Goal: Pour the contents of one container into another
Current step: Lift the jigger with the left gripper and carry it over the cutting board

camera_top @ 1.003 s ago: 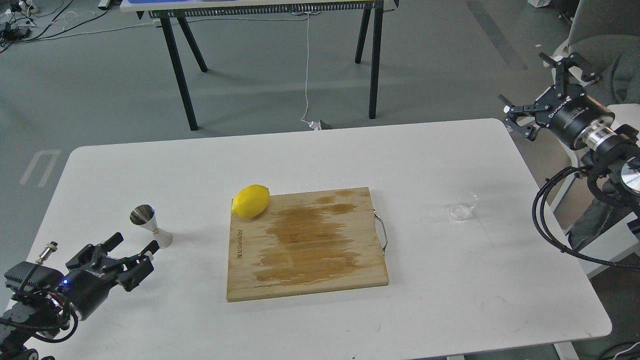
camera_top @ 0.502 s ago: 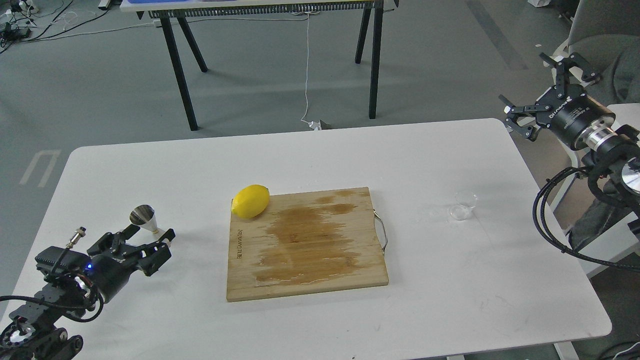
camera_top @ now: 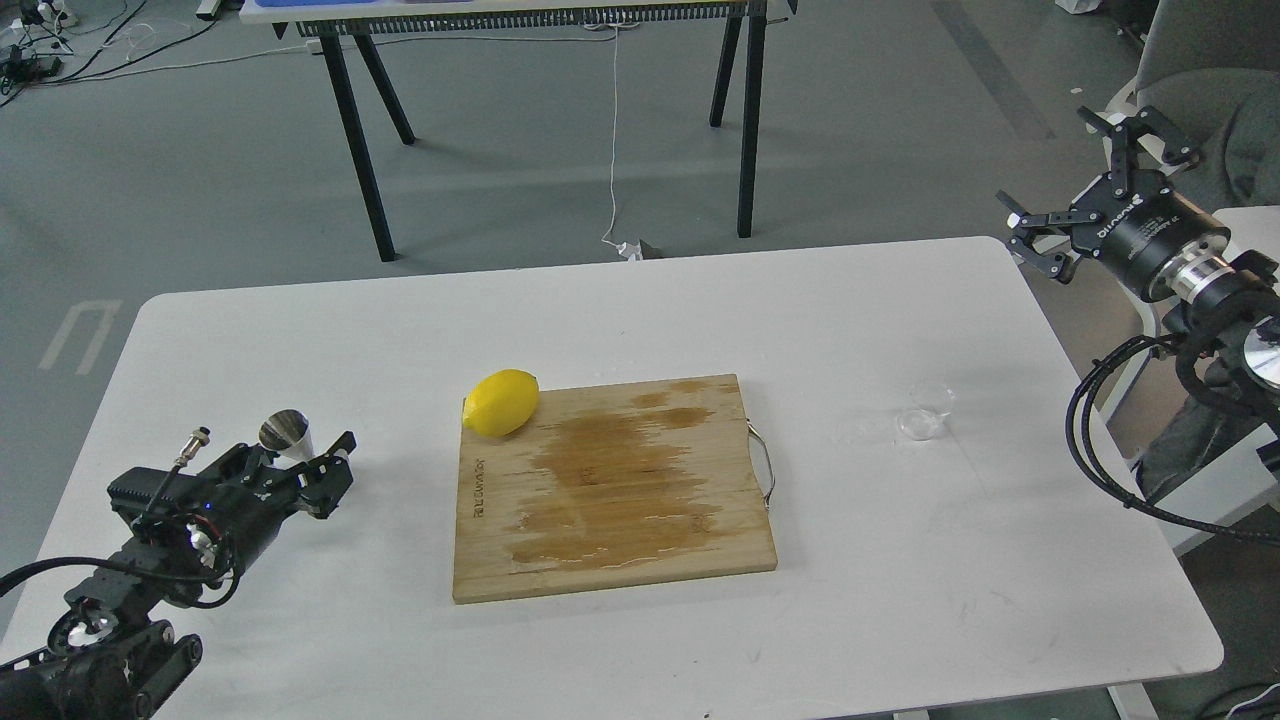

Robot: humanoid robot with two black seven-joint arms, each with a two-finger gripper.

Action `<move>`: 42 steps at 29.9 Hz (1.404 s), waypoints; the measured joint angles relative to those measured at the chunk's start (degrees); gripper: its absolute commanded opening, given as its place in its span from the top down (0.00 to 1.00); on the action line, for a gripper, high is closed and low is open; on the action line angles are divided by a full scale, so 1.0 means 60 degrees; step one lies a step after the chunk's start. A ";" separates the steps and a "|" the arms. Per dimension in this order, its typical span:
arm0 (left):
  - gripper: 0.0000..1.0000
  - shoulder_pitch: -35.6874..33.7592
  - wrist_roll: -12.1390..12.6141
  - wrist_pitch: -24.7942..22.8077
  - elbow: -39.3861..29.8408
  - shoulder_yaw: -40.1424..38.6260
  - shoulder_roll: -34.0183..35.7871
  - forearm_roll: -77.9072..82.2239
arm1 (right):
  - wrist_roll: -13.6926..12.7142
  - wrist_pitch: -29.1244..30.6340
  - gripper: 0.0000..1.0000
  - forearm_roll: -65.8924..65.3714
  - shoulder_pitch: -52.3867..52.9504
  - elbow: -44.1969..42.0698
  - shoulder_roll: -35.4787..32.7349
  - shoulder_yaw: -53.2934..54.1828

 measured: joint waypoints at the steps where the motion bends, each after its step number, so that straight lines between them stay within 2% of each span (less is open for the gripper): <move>1: 0.89 -0.0028 0.0000 0.0000 0.0103 0.0023 -0.0042 -0.0026 | 0.0000 0.0000 0.02 0.0000 0.0000 0.0008 -0.0019 0.0002; 2: 0.94 -0.0058 0.0000 0.0000 0.0188 0.0035 -0.0084 -0.0046 | 0.0000 0.0000 0.02 0.0000 0.0000 0.0013 -0.0026 0.0002; 6: 1.00 -0.0103 0.0000 0.0000 0.0333 0.0036 -0.0168 -0.0214 | -0.0003 0.0000 0.02 0.0000 -0.0032 0.0025 -0.0035 0.0002; 17: 1.00 -0.0340 0.0000 0.0000 -0.0212 0.0024 -0.0026 -0.0349 | 0.0002 0.0000 0.02 0.0000 -0.0087 0.0043 -0.0035 0.0033; 22: 1.00 -0.1221 0.0000 0.0000 -0.1285 -0.0061 0.0612 -0.0352 | 0.0002 0.0000 0.02 -0.0005 0.0024 -0.0161 0.0000 -0.0005; 28: 0.99 -0.2545 0.0001 0.0000 -0.3510 0.0010 0.0901 -0.0297 | -0.0005 0.0000 0.02 -0.0004 0.0664 -0.0928 0.0031 -0.0321; 30: 0.99 -0.2628 0.0001 0.0000 -0.4031 0.0145 0.0526 -0.0081 | -0.0011 0.0000 0.02 0.0014 0.1009 -0.1375 0.0030 -0.0622; 34: 0.99 -0.2613 -0.0002 0.0000 -0.4224 0.0576 -0.0798 0.0828 | -0.0088 0.0000 0.02 0.0064 0.1653 -0.1993 0.0067 -0.1340; 42: 0.99 -0.1636 0.0001 0.0000 -0.3058 0.0814 -0.2456 0.1815 | -0.0138 0.0000 0.02 0.0104 0.1348 -0.2073 0.0090 -0.1976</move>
